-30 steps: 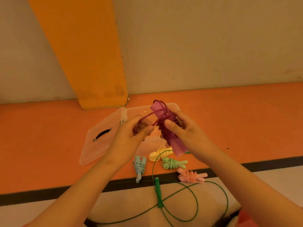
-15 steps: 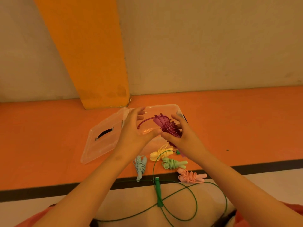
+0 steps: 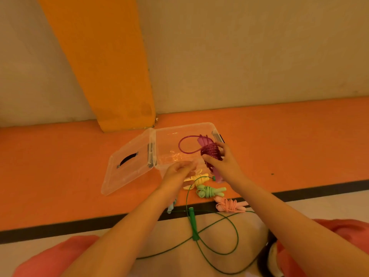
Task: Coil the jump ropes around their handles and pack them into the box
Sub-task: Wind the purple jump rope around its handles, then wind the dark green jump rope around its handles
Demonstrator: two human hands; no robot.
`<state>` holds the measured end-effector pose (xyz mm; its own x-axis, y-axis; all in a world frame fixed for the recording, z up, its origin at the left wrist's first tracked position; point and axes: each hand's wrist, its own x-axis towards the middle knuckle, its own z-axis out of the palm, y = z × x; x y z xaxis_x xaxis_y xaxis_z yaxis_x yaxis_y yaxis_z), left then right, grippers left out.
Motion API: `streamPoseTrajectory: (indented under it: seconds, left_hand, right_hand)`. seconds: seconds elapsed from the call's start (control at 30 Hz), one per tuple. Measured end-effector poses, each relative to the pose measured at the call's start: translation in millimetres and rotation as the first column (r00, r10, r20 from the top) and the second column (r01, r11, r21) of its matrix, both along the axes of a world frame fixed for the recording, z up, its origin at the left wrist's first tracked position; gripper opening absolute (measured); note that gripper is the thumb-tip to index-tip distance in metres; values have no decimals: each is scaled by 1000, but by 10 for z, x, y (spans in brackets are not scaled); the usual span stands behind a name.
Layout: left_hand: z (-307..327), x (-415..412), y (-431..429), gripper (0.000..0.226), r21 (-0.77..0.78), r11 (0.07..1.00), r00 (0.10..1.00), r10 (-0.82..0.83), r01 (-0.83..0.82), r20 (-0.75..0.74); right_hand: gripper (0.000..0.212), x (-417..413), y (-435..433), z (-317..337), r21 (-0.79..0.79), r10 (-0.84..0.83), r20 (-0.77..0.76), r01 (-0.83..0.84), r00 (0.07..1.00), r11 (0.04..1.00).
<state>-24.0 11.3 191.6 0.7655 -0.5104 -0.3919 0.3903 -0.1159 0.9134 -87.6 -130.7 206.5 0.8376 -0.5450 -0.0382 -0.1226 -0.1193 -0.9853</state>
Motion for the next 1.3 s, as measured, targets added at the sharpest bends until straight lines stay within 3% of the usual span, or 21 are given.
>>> streamPoseTrajectory:
  seconds: [0.07, 0.17, 0.33, 0.47, 0.67, 0.83, 1.0, 1.13, 1.23, 1.3]
  left_hand:
    - [-177, -46, -67, 31, -68, 997, 998, -25, 22, -50]
    - [-418, -53, -104, 31, -121, 992, 993, 24, -38, -113]
    - [-997, 9, 15, 23, -27, 992, 979, 118, -124, -164]
    - [-1531, 155, 93, 20, 47, 986, 974, 167, -161, -154]
    - [-2225, 448, -79, 20, 104, 972, 958, 224, -208, -180]
    - [-2702, 704, -190, 24, 149, 964, 957, 241, -218, -159]
    - [-2992, 812, -180, 39, 223, 954, 975, 217, -200, -55]
    - [-3077, 833, -196, 47, 258, 952, 987, 162, -162, 23]
    - [-3089, 704, -184, 58, 335, 927, 984, 134, -166, 114]
    - [-3089, 618, -178, 72, 368, 914, 981, 123, -170, 149]
  right_hand:
    - [62, -9, 27, -129, 4, 36, -19, -36, 999, 999]
    - [58, -6, 115, -427, 83, 39, -34, -36, 999, 996]
    - [49, 73, 276, -1103, 357, 54, -134, -3, 990, 934]
    - [46, 177, 290, -1524, 408, 153, -260, -35, 954, 912]
    - [45, 518, 219, -2145, 492, 212, -327, -26, 921, 870]
    - [44, 754, 159, -2630, 491, 214, -380, 0, 900, 871]
    - [51, 888, 126, -2914, 469, 292, -318, -118, 902, 875]
    - [58, 922, 61, -3007, 418, 256, -305, -113, 917, 902]
    - [58, 787, 36, -3106, 291, 142, -414, -17, 899, 957]
    - [52, 655, 32, -3234, 166, 123, -514, -42, 849, 985]
